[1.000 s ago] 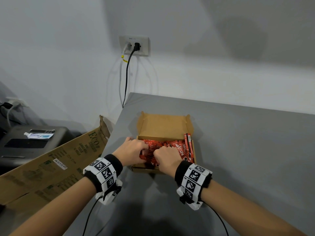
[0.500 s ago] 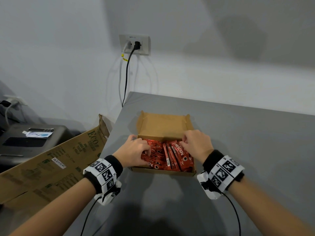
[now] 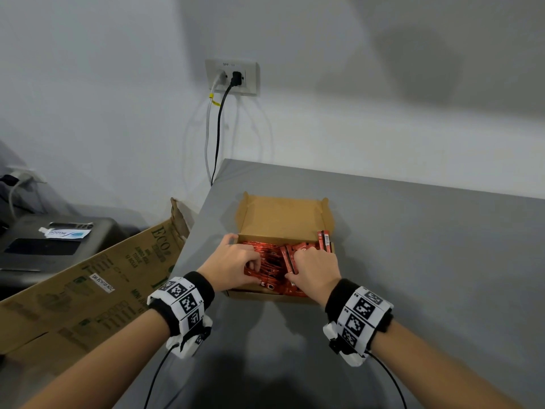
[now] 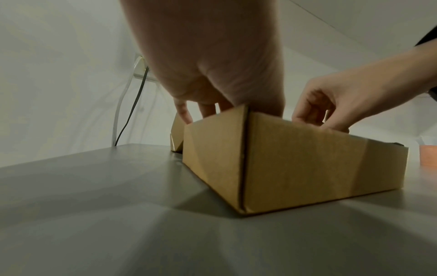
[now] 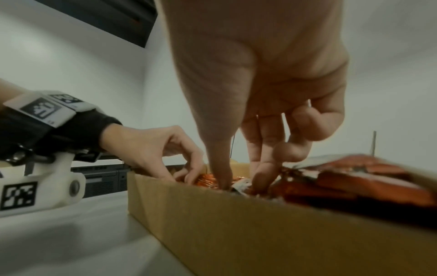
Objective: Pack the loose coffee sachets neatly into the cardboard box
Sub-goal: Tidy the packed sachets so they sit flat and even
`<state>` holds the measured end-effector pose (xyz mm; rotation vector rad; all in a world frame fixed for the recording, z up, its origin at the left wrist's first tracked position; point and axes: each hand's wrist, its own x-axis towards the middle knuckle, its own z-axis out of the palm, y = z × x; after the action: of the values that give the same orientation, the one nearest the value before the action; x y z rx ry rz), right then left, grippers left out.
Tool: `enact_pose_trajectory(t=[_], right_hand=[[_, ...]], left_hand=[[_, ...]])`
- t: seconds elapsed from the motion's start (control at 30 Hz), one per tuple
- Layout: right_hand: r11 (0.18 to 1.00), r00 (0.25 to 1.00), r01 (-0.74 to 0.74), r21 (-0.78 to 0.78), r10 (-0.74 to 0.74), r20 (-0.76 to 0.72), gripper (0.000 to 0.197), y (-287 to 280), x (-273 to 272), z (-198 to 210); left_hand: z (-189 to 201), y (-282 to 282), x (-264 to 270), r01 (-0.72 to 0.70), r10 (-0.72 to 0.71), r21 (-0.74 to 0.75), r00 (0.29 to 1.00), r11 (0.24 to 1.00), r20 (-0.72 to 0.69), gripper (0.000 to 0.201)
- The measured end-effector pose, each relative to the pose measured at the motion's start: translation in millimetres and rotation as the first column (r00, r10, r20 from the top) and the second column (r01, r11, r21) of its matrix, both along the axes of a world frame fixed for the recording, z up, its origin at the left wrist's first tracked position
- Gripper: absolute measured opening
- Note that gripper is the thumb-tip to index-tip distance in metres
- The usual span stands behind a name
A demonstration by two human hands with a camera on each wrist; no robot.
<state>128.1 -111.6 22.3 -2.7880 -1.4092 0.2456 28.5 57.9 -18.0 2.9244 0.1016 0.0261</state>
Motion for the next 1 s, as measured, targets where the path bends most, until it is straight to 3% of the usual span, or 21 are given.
enact_pose_trajectory(t=[0.23, 0.37, 0.47, 0.57, 0.63, 0.83, 1.0], right_hand=[[1.0, 0.999, -0.013, -0.018, 0.012, -0.036, 0.005, 1, -4, 4], [0.997, 0.995, 0.06, 0.047, -0.056, -0.088, 0.018, -2, 4, 10], [0.968, 0.963, 0.151, 0.202, -0.098, -0.25, 0.015, -8, 18, 14], [0.873, 0.882, 0.231, 0.429, -0.002, -0.471, 0.016, -16, 30, 14], [0.813, 0.85, 0.26, 0.521, 0.063, -0.524, 0.017, -17, 32, 14], [0.83, 0.905, 0.136, 0.541, 0.118, -0.41, 0.028, -14, 27, 5], [0.884, 0.968, -0.067, 0.464, 0.17, -0.185, 0.02, -11, 22, -1]], left_hand=[[-4, 1, 0, -0.002, 0.003, -0.015, 1.0, 1.0, 0.008, 0.026], [-5, 3, 0, -0.008, 0.008, -0.027, 1.0, 1.0, 0.013, 0.026], [-5, 3, 0, -0.006, 0.007, -0.034, 1.0, 0.999, 0.01, 0.026], [-5, 2, 0, -0.006, 0.007, -0.031, 1.0, 1.0, 0.018, 0.026], [-6, 3, -1, -0.004, 0.005, -0.037, 1.0, 0.999, 0.026, 0.026], [-6, 3, 0, -0.005, 0.005, -0.033, 1.0, 0.999, 0.0, 0.026], [-7, 4, 0, -0.004, 0.004, -0.037, 1.0, 0.999, 0.005, 0.025]])
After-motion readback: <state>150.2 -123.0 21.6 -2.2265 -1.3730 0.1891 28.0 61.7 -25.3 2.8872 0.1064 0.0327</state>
